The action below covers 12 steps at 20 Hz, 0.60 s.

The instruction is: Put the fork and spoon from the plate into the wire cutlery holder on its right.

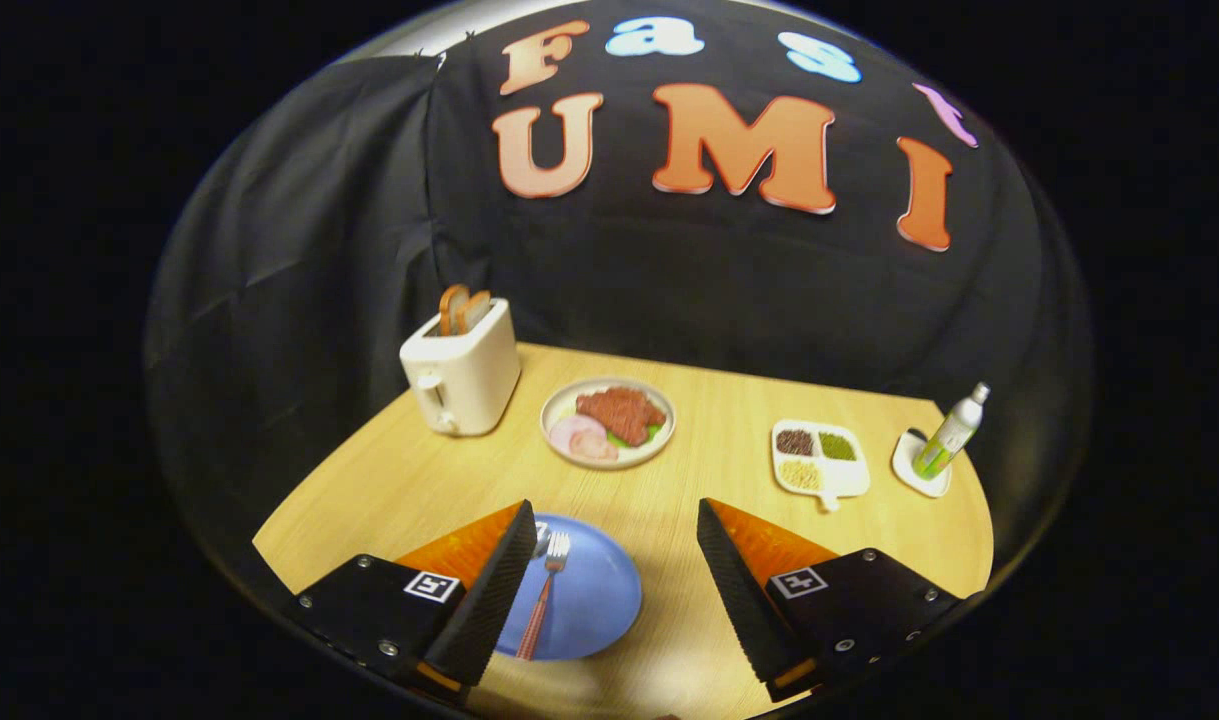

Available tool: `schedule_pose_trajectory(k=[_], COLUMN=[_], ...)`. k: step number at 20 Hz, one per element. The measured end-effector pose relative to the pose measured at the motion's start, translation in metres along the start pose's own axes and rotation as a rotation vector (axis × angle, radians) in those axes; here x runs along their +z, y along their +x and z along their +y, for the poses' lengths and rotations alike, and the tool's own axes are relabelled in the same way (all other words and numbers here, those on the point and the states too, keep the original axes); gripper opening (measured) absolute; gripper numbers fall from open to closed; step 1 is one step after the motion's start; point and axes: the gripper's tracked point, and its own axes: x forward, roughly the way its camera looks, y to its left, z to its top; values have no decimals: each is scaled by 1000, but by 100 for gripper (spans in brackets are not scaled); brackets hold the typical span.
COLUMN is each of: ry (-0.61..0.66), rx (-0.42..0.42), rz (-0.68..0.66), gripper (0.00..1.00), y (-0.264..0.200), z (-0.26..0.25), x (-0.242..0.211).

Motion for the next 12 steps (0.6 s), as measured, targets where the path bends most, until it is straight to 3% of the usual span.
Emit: schedule_pose_trajectory(k=[5,12], ry=[-26,-19], rx=[57,98], rz=[229,353], gripper=[92,74], y=[25,40], z=[24,51], x=[-74,-124])
